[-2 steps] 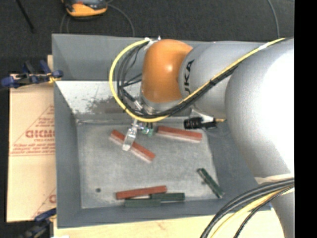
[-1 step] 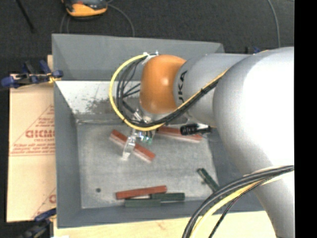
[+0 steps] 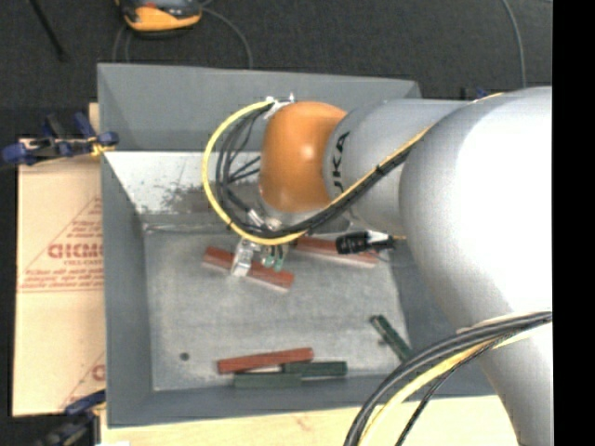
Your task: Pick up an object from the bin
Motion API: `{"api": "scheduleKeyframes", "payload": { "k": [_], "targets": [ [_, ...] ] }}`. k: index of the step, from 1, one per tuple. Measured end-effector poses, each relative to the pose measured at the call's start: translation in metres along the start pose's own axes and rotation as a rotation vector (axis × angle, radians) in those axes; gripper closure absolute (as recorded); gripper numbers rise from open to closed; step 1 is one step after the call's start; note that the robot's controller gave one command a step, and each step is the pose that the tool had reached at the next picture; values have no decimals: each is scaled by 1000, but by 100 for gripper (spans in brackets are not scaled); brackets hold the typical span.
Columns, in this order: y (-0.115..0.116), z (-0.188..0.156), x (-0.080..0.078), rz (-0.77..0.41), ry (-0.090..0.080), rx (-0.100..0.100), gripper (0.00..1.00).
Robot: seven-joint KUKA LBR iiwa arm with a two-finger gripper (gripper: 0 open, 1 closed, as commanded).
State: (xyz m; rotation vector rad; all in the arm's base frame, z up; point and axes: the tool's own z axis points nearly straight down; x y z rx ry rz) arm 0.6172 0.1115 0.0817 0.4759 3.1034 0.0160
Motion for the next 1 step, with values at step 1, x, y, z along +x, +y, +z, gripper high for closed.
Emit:
{"api": "scheduleKeyframes", "payload": {
  "k": [1],
  "targets": [
    [0, 0, 0, 0, 0, 0, 100]
  ]
}}
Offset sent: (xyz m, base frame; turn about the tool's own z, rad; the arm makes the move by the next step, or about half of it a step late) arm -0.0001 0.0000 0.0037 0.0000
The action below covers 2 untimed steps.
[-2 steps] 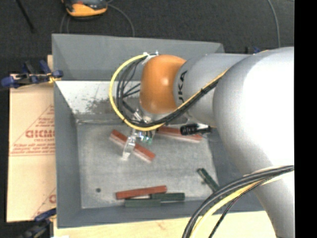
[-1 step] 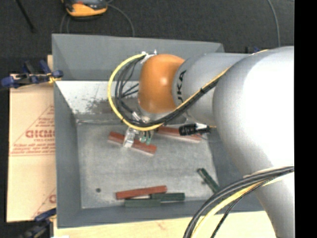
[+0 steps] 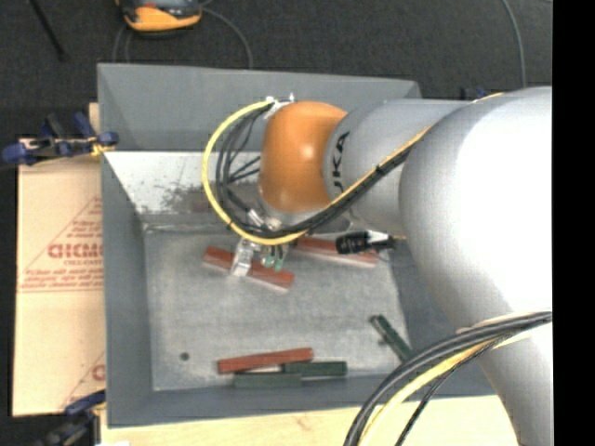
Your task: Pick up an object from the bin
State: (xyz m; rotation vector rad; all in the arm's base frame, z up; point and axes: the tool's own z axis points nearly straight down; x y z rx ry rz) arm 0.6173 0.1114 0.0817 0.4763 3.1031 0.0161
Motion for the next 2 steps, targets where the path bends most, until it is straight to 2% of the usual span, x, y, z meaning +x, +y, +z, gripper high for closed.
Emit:
{"api": "scheduleKeyframes", "payload": {
  "k": [2],
  "targets": [
    [-1, -4, 1, -1, -1, 5, 100]
  ]
}}
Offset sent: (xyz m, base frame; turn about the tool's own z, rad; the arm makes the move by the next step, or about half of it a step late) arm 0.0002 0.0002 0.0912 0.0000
